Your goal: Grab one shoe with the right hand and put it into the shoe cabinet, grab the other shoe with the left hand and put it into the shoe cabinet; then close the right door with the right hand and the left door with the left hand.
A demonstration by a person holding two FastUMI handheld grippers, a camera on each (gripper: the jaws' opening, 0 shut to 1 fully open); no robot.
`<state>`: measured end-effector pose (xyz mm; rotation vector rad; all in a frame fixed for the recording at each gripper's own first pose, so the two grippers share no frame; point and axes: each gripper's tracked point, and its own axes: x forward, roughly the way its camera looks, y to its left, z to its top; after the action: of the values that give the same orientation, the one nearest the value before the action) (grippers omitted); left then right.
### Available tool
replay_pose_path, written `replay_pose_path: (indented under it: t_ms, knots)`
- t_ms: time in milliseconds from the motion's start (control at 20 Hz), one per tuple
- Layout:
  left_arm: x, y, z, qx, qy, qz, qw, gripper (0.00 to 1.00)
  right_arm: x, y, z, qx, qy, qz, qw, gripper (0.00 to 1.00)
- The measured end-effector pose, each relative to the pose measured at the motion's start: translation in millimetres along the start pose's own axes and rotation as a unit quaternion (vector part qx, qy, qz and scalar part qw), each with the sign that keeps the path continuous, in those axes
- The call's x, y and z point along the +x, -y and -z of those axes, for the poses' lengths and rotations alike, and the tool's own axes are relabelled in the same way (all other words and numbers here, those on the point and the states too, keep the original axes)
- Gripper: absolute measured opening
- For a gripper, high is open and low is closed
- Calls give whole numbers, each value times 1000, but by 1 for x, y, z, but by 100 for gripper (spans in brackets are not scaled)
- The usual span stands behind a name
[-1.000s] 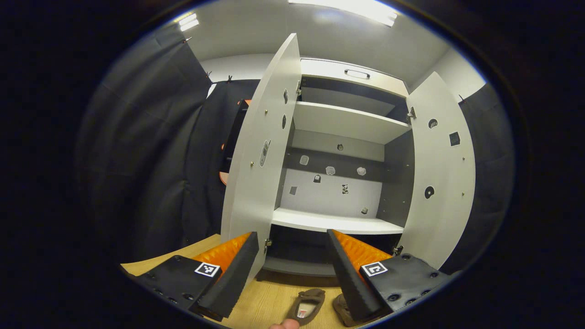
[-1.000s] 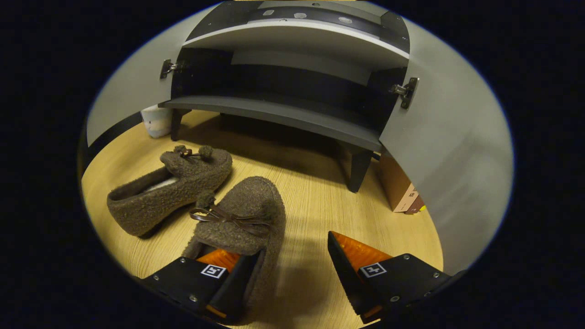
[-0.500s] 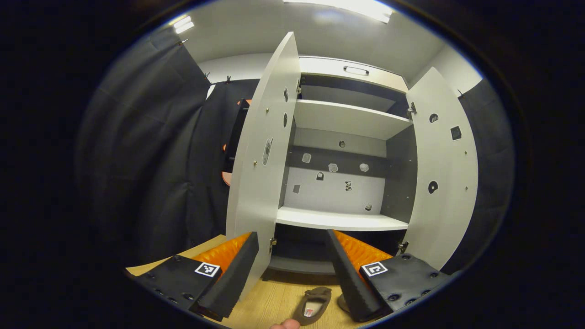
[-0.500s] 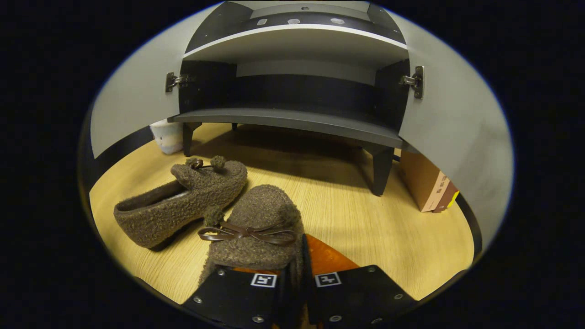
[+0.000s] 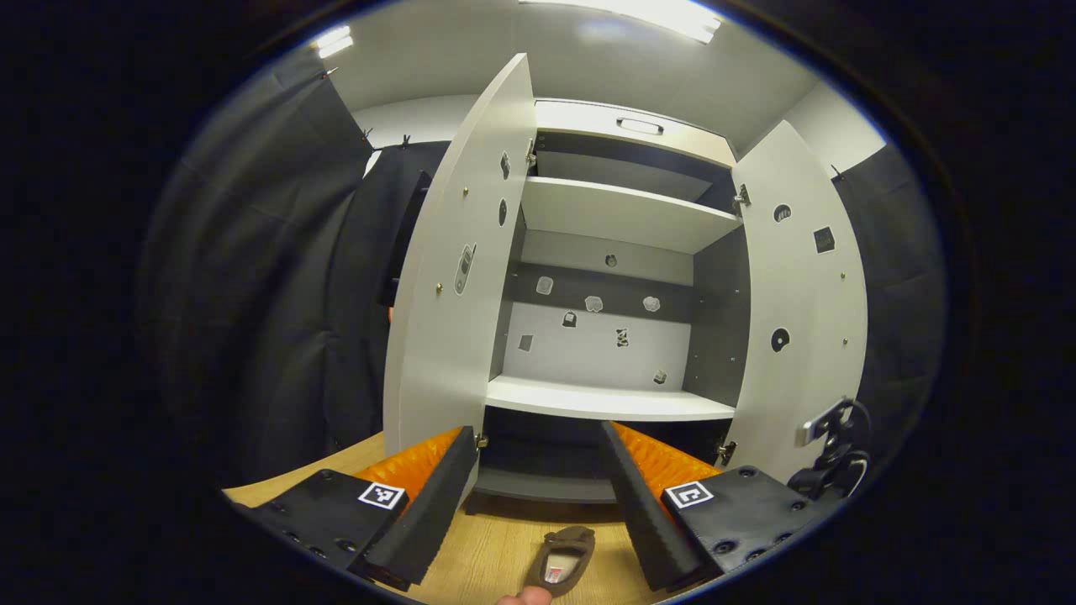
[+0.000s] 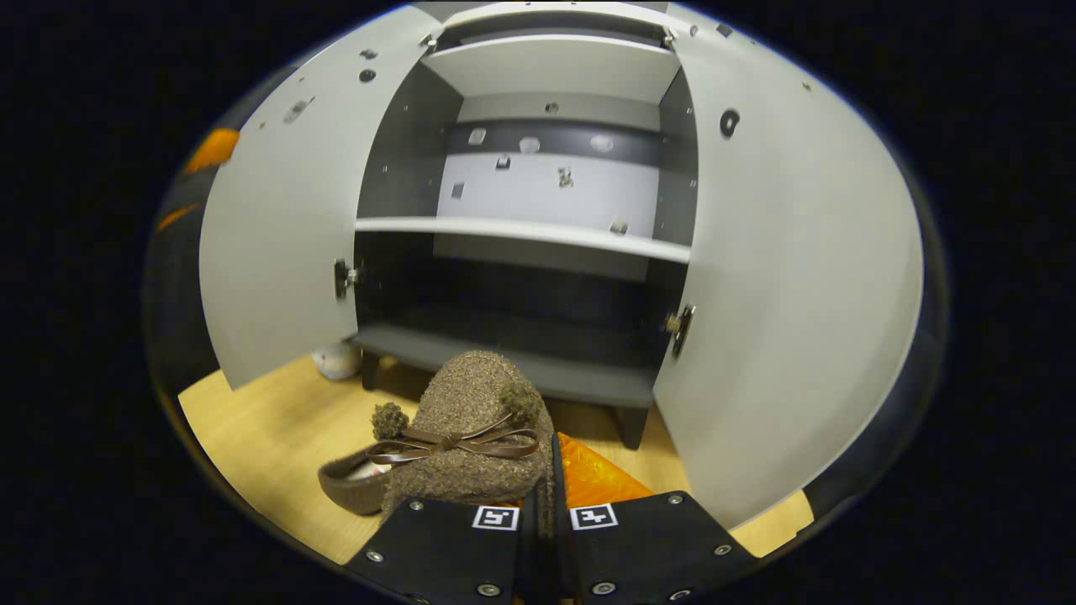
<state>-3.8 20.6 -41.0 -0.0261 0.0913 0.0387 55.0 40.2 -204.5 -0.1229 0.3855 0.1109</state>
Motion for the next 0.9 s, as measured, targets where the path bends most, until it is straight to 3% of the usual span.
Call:
replay_pose_path:
  t_ms: [250,400,500,650,700,900]
  knots:
    - [1,1,5,-4,-3,6,1000,96,13,6,-134,44,61,14,997,8]
    - [0,-6,3,12,6,0,1000,97,53,22,-200,32,90,56,994,8]
    - [-1,-6,8,9,-2,2,1000,96,94,30,-239,41,85,63,994,7]
    - [-6,-6,12,2,-8,7,1000,94,157,40,-258,40,70,78,994,7]
    - [-7,-6,13,2,-11,7,1000,97,180,46,-259,36,57,89,994,7]
    - [-10,-11,17,-2,-19,3,1000,94,260,51,-245,50,-6,97,994,8]
